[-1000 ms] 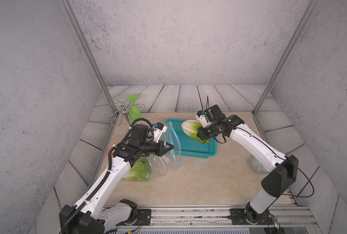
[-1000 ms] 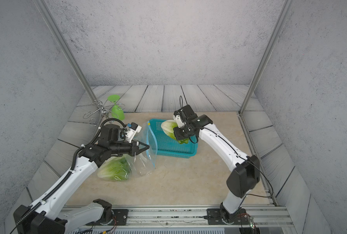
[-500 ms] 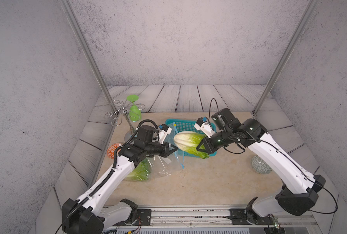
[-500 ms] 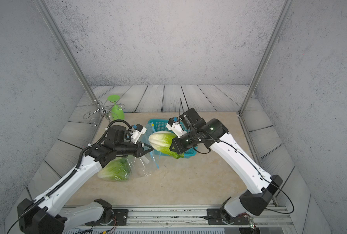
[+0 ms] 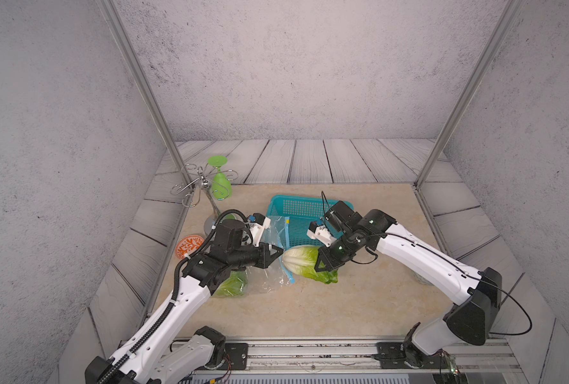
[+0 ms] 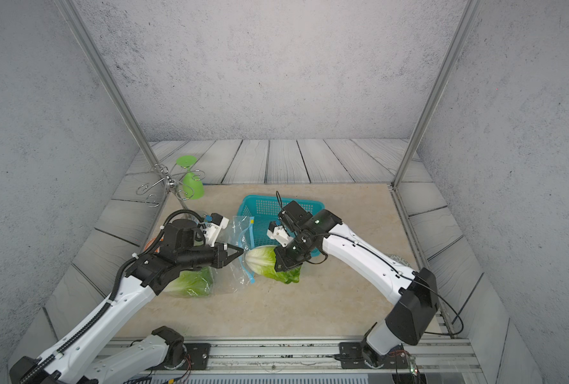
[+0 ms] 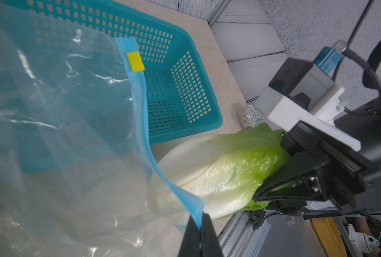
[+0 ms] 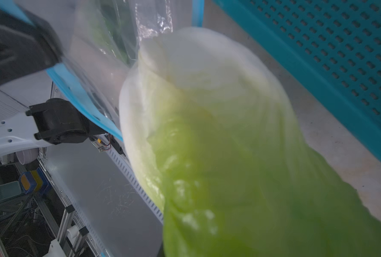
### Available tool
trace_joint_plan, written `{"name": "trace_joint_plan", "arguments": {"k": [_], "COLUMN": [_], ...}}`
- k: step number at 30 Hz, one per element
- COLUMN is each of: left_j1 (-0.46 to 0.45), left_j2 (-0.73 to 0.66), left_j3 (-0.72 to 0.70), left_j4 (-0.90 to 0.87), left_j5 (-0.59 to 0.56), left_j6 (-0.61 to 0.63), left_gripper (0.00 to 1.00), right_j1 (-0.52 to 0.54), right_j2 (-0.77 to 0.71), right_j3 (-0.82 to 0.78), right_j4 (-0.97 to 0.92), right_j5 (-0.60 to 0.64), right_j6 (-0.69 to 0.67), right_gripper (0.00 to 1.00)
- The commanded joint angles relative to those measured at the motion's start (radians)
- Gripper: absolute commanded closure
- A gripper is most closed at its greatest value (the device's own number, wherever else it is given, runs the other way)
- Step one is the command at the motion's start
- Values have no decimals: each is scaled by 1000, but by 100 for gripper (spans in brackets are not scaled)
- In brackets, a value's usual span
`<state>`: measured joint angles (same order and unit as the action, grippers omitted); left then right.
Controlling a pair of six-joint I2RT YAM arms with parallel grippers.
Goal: Put the chinese cabbages into a zipper bag and zip it
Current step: Place the Chinese cabbage in the zipper food storage bag.
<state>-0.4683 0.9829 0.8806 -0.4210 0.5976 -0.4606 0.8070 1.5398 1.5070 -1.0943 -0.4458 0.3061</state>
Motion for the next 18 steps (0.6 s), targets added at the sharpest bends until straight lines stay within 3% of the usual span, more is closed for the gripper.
{"name": "trace_joint_plan", "arguments": {"k": [1, 6, 10, 14, 18], "left_j1": [-22, -115, -139, -147, -153], "left_j2": [46, 118, 99, 78, 103], "left_j3": [43, 125, 140, 155, 167], "left_j4": [18, -33, -36, -44, -133], "left_j5": [35, 73, 137, 226, 232], "left_j6": [13, 80, 97, 107, 176], "left_gripper": [100, 100, 100, 100, 100], "right_j1": [20, 15, -47, -134, -196], "right_j2": [15, -25, -82, -151, -229], "right_j3": [51, 122, 90, -33, -136], "right_j4": [-46, -74, -12, 180, 370], "right_j5": [8, -73, -213, -368, -475], "right_j6": [-2, -9, 11, 117, 249], "right_gripper": [96, 96, 98, 99, 100]}}
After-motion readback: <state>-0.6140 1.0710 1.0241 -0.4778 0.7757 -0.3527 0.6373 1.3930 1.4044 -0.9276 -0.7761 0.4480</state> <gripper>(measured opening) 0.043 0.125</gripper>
